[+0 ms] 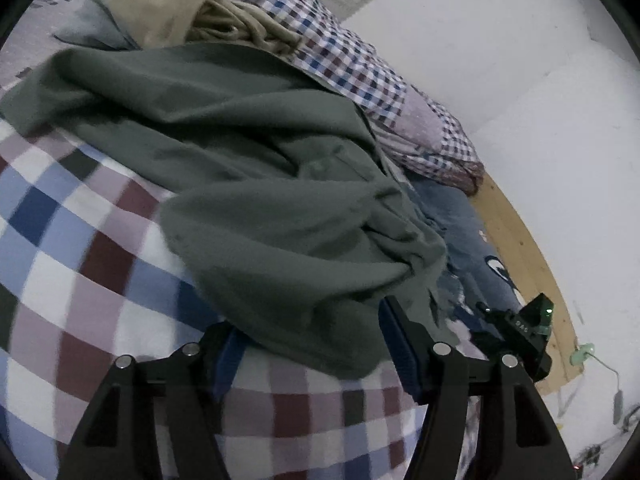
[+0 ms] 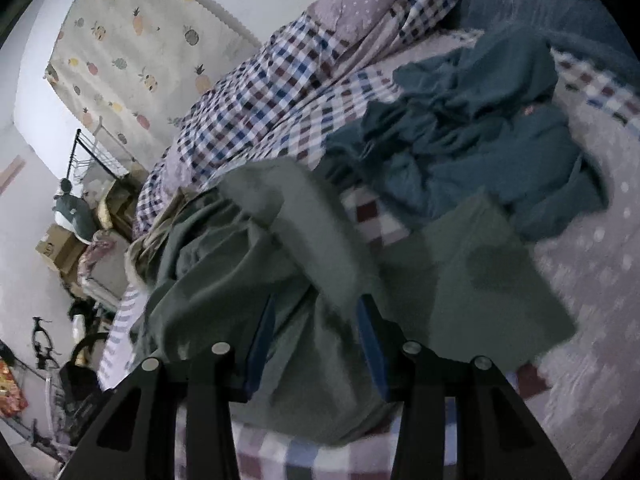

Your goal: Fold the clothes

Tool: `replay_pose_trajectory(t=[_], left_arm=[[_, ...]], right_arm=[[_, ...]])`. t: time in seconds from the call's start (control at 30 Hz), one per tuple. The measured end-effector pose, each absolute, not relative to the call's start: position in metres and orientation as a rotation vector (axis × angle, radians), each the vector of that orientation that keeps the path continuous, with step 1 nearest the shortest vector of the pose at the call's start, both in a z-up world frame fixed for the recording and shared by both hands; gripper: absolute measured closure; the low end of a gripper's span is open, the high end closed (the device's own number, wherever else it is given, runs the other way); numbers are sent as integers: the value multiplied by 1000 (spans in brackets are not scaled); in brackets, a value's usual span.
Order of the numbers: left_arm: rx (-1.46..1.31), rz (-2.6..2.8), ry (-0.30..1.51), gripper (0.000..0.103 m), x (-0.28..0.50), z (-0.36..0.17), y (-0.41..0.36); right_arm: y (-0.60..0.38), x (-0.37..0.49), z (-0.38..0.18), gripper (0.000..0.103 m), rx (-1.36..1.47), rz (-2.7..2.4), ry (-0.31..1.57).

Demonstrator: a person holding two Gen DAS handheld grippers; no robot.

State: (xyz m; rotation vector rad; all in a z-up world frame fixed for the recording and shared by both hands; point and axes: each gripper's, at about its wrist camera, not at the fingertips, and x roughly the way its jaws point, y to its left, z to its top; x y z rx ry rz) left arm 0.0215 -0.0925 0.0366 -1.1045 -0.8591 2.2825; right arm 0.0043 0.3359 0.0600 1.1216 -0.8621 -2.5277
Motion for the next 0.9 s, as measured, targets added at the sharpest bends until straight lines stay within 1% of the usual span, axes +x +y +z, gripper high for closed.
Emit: replay_pose_trajectory(t=[0.13, 0.3, 0.33, 0.37, 0.4, 0.43, 0.57, 0.7, 0.8, 0.9], left_arm=[[-1110, 2244, -836, 35, 23, 37, -81], [-1088, 2149, -914, 35, 23, 36, -77], [-1079, 2131, -935, 37, 22, 36, -78], [-1073, 2113, -963, 58, 21, 35, -80], [-1072, 2095, -1001, 75, 19, 34, -83], [-1072, 2084, -1039, 101, 17, 33, -87], [-945, 2097, -1161, 101, 18, 48, -114], [-781, 2128, -1220, 101, 21, 72, -140], [-714, 2164, -1264, 101, 20, 82, -160], [-718, 2177, -1350, 101, 13, 75, -178]], right_arm=[[326, 18, 53, 57, 1159, -2489, -915], [320, 36, 47, 57, 1195, -2504, -935], [320, 39, 45, 57, 1201, -2507, -940], [320, 42, 43, 57, 1211, -2503, -953], [321, 45, 40, 57, 1222, -2497, -969], [321, 48, 38, 57, 1228, -2492, -986], [317, 52, 40, 57, 1234, -2480, -995], [313, 56, 42, 57, 1224, -2461, -1009], [312, 59, 39, 57, 1224, -2456, -1038], [309, 58, 35, 56, 1226, -2422, -1075]])
